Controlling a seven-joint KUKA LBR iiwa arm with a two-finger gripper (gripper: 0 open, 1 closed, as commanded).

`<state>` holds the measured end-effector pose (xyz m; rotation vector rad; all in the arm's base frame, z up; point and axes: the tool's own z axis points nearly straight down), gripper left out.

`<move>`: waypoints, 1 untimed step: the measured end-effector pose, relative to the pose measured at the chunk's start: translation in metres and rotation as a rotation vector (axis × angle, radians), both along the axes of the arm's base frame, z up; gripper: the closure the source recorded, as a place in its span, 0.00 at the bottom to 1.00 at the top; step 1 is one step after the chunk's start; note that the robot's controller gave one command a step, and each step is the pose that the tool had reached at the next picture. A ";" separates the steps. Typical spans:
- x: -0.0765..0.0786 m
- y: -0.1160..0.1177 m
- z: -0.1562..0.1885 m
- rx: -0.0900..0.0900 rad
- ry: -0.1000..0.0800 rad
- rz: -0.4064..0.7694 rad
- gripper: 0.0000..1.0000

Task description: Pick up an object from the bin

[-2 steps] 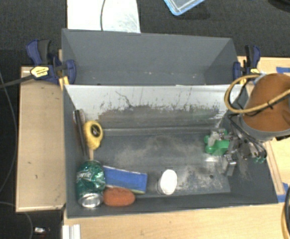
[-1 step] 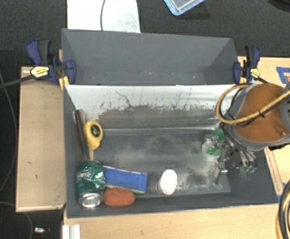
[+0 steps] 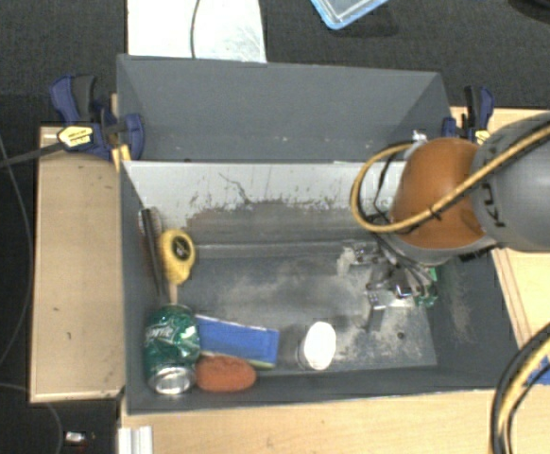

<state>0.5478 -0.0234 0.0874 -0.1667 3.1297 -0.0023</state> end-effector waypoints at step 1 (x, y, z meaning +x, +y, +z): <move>-0.044 0.037 0.008 -0.002 0.001 0.060 0.00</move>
Offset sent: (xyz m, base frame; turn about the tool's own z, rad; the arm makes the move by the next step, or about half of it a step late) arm -0.0586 0.0718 -0.0174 -0.2136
